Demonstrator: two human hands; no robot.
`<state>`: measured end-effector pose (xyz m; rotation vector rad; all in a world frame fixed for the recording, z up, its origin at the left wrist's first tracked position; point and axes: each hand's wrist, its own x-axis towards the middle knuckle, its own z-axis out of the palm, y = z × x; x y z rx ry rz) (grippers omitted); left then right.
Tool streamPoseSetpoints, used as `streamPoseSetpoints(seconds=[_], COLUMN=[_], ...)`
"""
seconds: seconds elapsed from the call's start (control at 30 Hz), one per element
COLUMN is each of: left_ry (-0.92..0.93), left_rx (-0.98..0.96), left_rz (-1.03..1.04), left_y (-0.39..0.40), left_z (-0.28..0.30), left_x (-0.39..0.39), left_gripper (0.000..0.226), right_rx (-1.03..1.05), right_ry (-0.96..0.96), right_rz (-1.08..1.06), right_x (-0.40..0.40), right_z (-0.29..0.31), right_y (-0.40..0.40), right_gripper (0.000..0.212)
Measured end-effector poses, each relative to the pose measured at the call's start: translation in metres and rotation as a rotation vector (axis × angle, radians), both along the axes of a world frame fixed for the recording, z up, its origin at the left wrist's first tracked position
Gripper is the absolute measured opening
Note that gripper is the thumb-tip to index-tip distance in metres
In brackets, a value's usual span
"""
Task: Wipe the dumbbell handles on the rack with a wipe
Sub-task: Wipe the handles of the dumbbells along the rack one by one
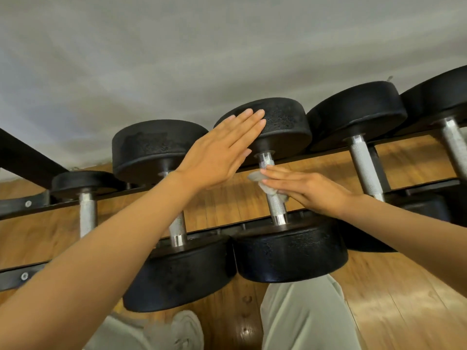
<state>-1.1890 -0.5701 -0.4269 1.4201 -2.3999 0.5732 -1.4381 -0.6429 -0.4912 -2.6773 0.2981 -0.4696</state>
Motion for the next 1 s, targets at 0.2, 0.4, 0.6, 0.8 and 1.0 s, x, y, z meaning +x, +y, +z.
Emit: streamPoseSetpoints(seconds=[0.2,0.4,0.6,0.8,1.0], left_ry=[-0.005,-0.099,-0.251,-0.324,-0.356], left_rx=[0.112,0.277,0.332,0.360,0.387], left_rz=[-0.081,-0.104,-0.166,-0.276,-0.343], left_y=[-0.008,-0.005,-0.011,-0.024,-0.031], left_z=[0.012,0.034,0.043,0.053,0.059], left_x=[0.003,0.009,0.021,0.031,0.034], left_gripper=[0.053,0.057,0.066,0.062,0.060], right_rx=[0.176,0.446,0.543,0.695,0.761], right_ry=[-0.022,0.191,0.291,0.160,0.070], right_rz=[-0.447,-0.744,-1.035,-1.230,-1.284], right_x=[0.011,0.053,0.099,0.126,0.138], right_z=[0.015,0.045,0.048,0.048,0.057], right_y=[0.021,0.069,0.111,0.116,0.078], right_gripper=[0.042,0.060,0.071,0.071,0.062])
